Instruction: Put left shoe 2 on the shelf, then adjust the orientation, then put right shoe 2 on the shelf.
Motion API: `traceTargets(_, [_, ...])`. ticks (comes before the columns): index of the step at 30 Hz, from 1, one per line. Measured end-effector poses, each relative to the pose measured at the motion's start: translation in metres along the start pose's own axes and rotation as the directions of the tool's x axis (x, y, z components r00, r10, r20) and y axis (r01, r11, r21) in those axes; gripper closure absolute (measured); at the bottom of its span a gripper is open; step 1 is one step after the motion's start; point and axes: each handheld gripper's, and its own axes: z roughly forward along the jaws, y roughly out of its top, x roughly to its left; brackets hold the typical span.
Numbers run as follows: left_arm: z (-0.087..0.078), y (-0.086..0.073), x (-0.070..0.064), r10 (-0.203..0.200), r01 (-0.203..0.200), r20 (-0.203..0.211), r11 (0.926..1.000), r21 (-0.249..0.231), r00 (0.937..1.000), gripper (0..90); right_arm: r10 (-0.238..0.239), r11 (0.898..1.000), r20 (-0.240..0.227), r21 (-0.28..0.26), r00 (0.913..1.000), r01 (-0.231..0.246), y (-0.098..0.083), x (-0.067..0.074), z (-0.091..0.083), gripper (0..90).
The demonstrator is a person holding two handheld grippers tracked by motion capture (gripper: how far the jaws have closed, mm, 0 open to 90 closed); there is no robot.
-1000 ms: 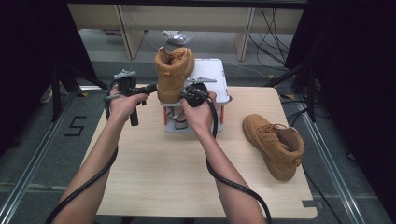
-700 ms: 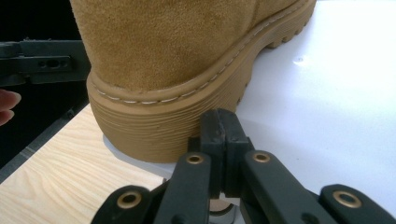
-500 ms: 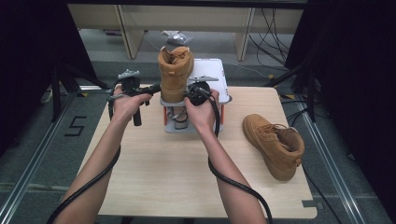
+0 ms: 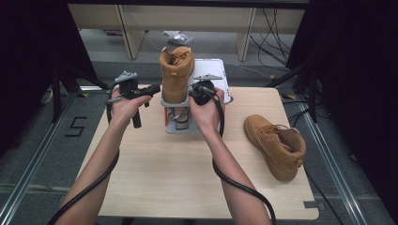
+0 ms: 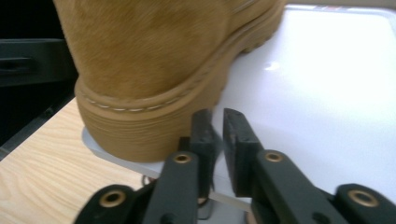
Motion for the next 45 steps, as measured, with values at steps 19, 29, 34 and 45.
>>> traceTargets(19, [-0.041,-0.040,0.018,0.028,-0.028,-0.036,0.9993,-0.022,0.9990,54.4,0.074,0.997,0.101,0.007,0.9921,-0.075,-0.035,-0.099,-0.080,59.3])
traceTargets(29, [-0.045,-0.051,0.021,0.035,-0.035,-0.042,0.9994,-0.002,0.9985,53.1,0.088,0.994,0.138,0.050,0.9865,-0.096,-0.045,-0.131,-0.105,54.4])
traceTargets(34, [-0.047,-0.061,0.022,0.033,-0.033,-0.042,0.9994,0.004,0.9986,52.9,0.133,0.985,0.178,0.087,0.9749,-0.151,-0.050,-0.149,-0.118,52.9])
traceTargets(45, [-0.047,-0.082,0.024,0.009,-0.008,-0.045,0.9996,0.028,0.9989,52.6,0.098,0.977,0.253,0.160,0.9626,-0.142,-0.066,-0.215,-0.161,51.0])
